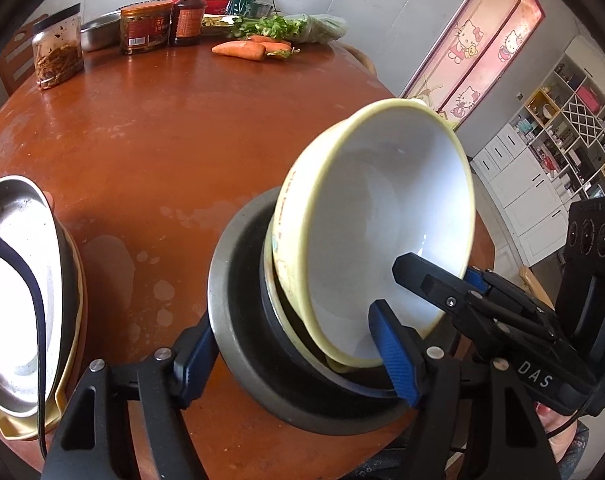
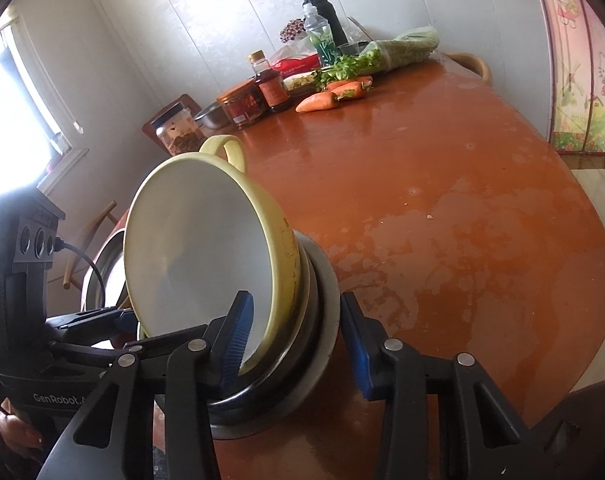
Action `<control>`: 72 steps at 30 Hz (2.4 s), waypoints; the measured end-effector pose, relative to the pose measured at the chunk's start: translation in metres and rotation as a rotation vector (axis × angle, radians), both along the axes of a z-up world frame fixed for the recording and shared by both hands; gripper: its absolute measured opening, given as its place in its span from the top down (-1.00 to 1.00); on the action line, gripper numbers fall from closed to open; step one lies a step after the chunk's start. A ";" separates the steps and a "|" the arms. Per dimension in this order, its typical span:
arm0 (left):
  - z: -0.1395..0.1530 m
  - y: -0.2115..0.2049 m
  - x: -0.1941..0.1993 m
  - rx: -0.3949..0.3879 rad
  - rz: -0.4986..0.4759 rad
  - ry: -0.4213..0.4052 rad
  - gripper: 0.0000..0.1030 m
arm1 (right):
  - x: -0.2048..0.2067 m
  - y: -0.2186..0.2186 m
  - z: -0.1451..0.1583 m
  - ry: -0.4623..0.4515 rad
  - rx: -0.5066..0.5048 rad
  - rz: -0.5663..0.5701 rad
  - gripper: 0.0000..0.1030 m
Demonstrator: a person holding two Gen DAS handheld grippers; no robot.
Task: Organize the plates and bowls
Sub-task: 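Close both grippers on opposite rims of the nested bowl stack, then lift the nested bowl stack with both grippers and carry it toward the grey pan stack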
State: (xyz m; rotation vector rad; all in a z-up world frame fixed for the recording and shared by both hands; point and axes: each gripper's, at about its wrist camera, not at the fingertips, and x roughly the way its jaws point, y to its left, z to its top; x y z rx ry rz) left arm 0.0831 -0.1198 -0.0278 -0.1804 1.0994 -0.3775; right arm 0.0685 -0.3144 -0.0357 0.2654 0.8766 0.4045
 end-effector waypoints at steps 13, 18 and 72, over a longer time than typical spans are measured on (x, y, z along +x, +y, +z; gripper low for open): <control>-0.003 0.007 0.004 -0.034 0.034 0.009 -0.21 | 0.002 0.002 -0.003 0.008 0.000 -0.005 0.18; -0.003 0.006 0.002 -0.032 0.036 0.008 -0.20 | 0.002 0.001 -0.002 0.016 0.005 -0.015 0.18; 0.080 0.079 -0.035 -0.042 0.203 -0.191 -0.18 | 0.008 0.073 0.071 -0.130 0.048 0.105 0.19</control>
